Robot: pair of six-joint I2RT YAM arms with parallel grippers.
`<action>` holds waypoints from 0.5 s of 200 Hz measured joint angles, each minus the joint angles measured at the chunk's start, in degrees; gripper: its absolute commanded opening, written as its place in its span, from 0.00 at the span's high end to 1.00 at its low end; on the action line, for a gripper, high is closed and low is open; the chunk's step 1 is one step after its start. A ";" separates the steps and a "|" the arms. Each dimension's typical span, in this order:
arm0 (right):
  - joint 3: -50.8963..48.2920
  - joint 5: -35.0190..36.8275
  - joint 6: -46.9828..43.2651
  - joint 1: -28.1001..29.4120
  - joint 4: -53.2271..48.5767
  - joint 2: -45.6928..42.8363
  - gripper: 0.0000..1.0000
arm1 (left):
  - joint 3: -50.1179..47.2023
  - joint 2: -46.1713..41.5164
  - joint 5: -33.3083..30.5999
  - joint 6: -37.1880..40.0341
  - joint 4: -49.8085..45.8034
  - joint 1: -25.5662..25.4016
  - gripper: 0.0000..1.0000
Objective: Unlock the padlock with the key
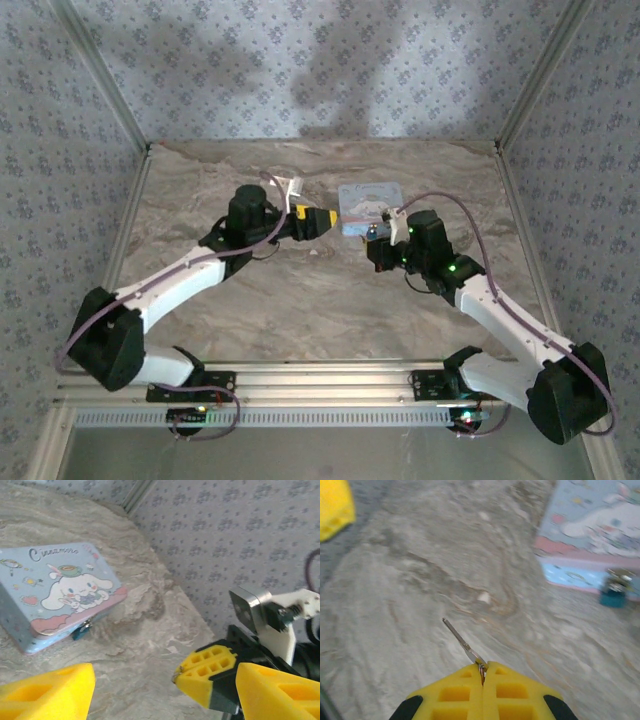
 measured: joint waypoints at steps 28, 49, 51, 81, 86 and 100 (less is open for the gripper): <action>0.09 6.51 0.68 -1.16 -6.32 -0.04 1.00 | 6.62 7.58 -1.27 1.92 -4.35 -0.02 0.32; 0.07 10.08 2.16 -3.30 -10.45 -0.26 1.00 | 11.98 13.77 -1.40 2.95 -6.80 -0.11 0.35; 0.07 10.16 2.34 -3.61 -10.80 -0.31 1.00 | 12.33 14.19 -1.33 3.04 -7.04 -0.13 0.35; -1.20 12.48 4.79 -8.22 -13.60 -2.45 1.00 | 21.00 22.71 -1.33 4.57 -11.34 -1.46 0.37; -1.57 12.76 5.16 -8.90 -13.81 -2.97 1.00 | 22.49 23.87 -1.31 4.92 -12.31 -1.77 0.37; -2.67 13.11 6.10 -10.47 -14.43 -4.24 1.00 | 26.86 27.26 -1.49 5.66 -14.88 -2.80 0.37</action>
